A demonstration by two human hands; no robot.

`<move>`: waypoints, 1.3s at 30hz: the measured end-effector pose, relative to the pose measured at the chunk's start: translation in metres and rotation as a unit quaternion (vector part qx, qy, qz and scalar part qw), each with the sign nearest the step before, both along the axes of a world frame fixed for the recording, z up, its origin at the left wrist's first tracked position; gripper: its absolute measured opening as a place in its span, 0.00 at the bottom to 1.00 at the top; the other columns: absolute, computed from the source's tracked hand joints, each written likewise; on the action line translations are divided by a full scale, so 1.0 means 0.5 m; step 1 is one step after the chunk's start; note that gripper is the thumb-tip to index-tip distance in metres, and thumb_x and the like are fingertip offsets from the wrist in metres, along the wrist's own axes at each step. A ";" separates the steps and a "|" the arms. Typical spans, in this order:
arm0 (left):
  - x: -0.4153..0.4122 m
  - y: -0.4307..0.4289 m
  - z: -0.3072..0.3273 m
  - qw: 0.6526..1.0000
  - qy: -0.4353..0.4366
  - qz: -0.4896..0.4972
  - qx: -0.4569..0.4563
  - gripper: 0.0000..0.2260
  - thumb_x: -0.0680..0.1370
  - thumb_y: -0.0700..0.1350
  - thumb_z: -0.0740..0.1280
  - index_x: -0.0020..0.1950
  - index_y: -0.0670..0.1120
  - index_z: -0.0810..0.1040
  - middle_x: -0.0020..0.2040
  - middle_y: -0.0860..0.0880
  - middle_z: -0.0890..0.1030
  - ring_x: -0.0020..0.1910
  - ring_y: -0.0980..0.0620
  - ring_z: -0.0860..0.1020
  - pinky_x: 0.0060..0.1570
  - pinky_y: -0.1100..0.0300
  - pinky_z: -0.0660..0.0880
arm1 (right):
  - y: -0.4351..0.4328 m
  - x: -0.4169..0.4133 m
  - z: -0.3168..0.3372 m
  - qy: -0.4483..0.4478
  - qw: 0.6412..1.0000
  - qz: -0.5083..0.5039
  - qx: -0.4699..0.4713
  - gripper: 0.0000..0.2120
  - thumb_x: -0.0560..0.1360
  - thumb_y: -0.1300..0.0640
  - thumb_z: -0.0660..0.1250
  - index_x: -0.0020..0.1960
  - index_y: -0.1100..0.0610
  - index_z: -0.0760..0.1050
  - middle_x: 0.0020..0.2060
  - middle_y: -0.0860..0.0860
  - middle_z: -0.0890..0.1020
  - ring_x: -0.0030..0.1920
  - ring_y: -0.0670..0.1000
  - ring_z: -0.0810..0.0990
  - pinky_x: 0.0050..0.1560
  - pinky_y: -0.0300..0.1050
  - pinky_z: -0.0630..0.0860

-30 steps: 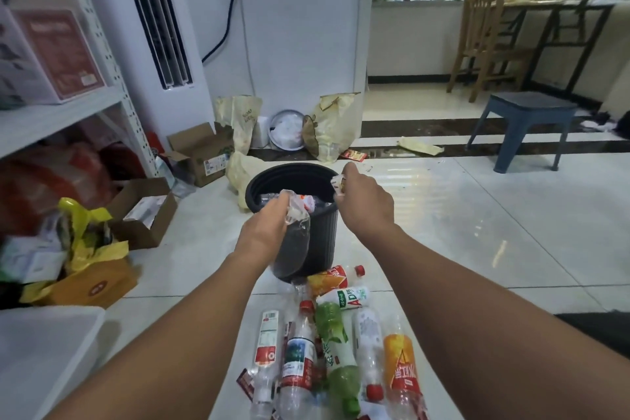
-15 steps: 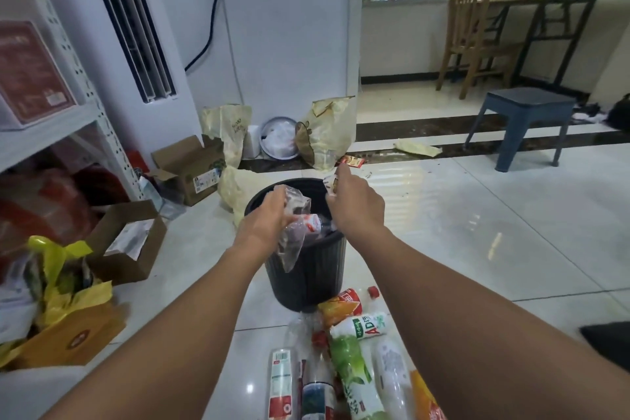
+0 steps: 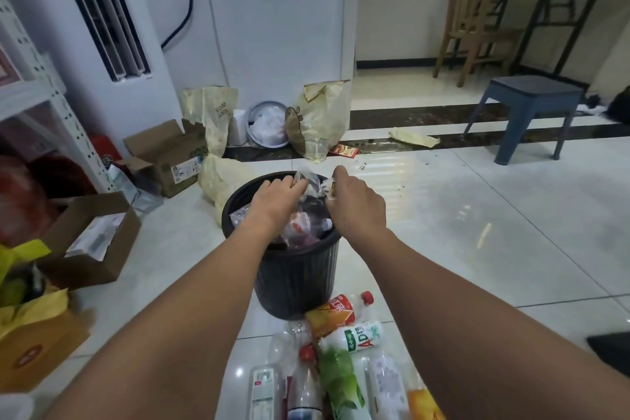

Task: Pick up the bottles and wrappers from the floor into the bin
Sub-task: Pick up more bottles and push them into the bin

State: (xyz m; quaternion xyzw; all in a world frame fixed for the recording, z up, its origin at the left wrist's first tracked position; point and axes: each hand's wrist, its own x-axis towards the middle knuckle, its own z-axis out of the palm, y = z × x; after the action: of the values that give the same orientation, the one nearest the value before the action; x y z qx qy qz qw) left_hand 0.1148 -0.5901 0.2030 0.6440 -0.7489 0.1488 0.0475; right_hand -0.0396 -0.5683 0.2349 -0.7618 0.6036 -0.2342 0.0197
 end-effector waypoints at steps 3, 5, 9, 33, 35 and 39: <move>0.002 -0.035 -0.015 1.000 -0.009 0.010 -0.007 0.25 0.74 0.39 0.67 0.67 0.51 0.63 0.59 0.47 0.72 0.57 0.46 0.72 0.56 0.54 0.66 | -0.020 -0.004 -0.014 -0.001 1.000 -0.001 0.002 0.13 0.76 0.54 0.64 0.47 0.52 0.58 0.41 0.52 0.76 0.36 0.55 0.70 0.34 0.46 0.64; -0.007 -0.045 -0.037 0.999 0.026 0.014 0.046 0.23 0.79 0.49 0.62 0.71 0.52 0.59 0.64 0.47 0.70 0.62 0.45 0.69 0.60 0.51 0.64 | -0.028 -0.009 -0.022 0.006 1.000 -0.001 0.003 0.13 0.76 0.55 0.63 0.47 0.52 0.58 0.42 0.52 0.76 0.37 0.56 0.71 0.35 0.46 0.64; -0.016 -0.058 -0.079 0.952 0.034 0.062 0.297 0.22 0.82 0.55 0.48 0.76 0.59 0.49 0.76 0.46 0.56 0.72 0.40 0.56 0.69 0.44 0.53 | -0.042 -0.024 -0.034 0.016 1.000 -0.004 0.006 0.11 0.75 0.58 0.63 0.49 0.53 0.60 0.45 0.53 0.77 0.42 0.58 0.76 0.36 0.46 0.64; 0.105 0.018 -0.017 0.994 0.061 0.067 0.068 0.14 0.80 0.49 0.56 0.65 0.50 0.70 0.60 0.48 0.74 0.59 0.47 0.72 0.57 0.51 0.67 | -0.051 0.064 -0.083 0.049 0.995 0.070 0.051 0.25 0.71 0.49 0.71 0.63 0.51 0.64 0.56 0.54 0.74 0.57 0.57 0.74 0.48 0.49 0.71; 0.111 0.024 -0.015 0.992 0.070 0.077 0.071 0.14 0.80 0.49 0.56 0.65 0.50 0.70 0.61 0.48 0.74 0.59 0.46 0.72 0.58 0.51 0.67 | -0.051 0.084 -0.093 0.062 0.993 0.076 0.063 0.24 0.71 0.49 0.71 0.63 0.51 0.64 0.57 0.54 0.73 0.57 0.57 0.73 0.49 0.50 0.70; 0.123 0.033 -0.014 0.990 0.090 0.093 0.062 0.15 0.80 0.49 0.57 0.65 0.49 0.70 0.60 0.47 0.75 0.60 0.46 0.72 0.58 0.50 0.67 | -0.057 0.120 -0.110 0.079 0.991 0.084 0.068 0.26 0.71 0.47 0.71 0.64 0.51 0.64 0.59 0.55 0.72 0.60 0.58 0.70 0.56 0.52 0.68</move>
State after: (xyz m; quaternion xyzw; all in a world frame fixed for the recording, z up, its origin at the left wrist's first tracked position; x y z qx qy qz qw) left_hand 0.1764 -0.5736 0.1958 0.7231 -0.6864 0.0472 0.0610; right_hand 0.0205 -0.5969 0.1801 -0.8227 0.5520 -0.1293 0.0427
